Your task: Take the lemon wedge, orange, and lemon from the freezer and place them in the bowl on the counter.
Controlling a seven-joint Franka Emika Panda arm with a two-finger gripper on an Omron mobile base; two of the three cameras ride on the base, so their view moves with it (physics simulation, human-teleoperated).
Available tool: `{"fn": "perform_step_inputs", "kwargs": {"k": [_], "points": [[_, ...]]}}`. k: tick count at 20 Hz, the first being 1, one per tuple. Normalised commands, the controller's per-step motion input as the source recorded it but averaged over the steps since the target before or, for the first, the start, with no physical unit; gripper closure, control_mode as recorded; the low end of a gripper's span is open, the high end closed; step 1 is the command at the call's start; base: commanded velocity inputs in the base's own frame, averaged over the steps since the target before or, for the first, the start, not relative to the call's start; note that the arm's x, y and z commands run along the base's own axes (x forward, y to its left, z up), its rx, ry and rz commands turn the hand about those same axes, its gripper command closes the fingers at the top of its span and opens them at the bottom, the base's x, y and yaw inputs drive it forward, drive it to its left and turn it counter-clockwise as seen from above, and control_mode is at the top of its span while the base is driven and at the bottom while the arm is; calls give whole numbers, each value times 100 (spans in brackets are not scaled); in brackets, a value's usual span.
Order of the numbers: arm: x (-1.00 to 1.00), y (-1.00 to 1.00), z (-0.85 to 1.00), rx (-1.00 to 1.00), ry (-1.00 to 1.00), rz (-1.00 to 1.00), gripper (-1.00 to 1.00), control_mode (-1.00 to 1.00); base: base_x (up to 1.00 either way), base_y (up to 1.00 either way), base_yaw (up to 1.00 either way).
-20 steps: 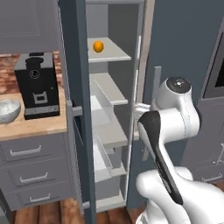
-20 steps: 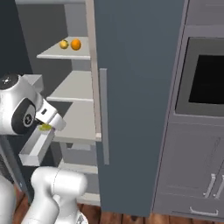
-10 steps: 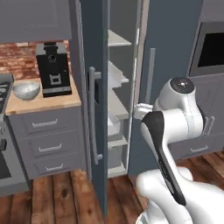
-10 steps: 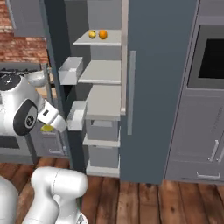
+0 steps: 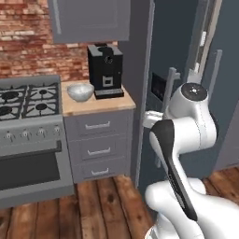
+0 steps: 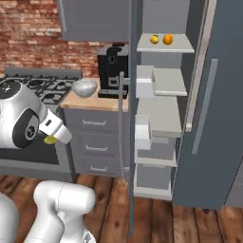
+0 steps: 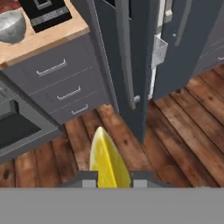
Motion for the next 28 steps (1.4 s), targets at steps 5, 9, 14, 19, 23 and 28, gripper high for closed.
{"fn": "perform_step_inputs", "kwargs": {"k": [5, 9, 14, 19, 23, 28], "points": [[0, 0, 0, 0, 0, 0, 100, 100, 100, 99, -2], [0, 0, 0, 0, 0, 0, 100, 100, 100, 89, -9], [0, 0, 0, 0, 0, 0, 100, 100, 100, 29, -18], [0, 0, 0, 0, 0, 0, 100, 100, 96, 0, -12], [23, 0, -8, -2, 1, 0, 100, -100, 72, 0, -3], [73, -7, -54, -9, 2, 0, 100, -100, 0, 0, 0]]}}
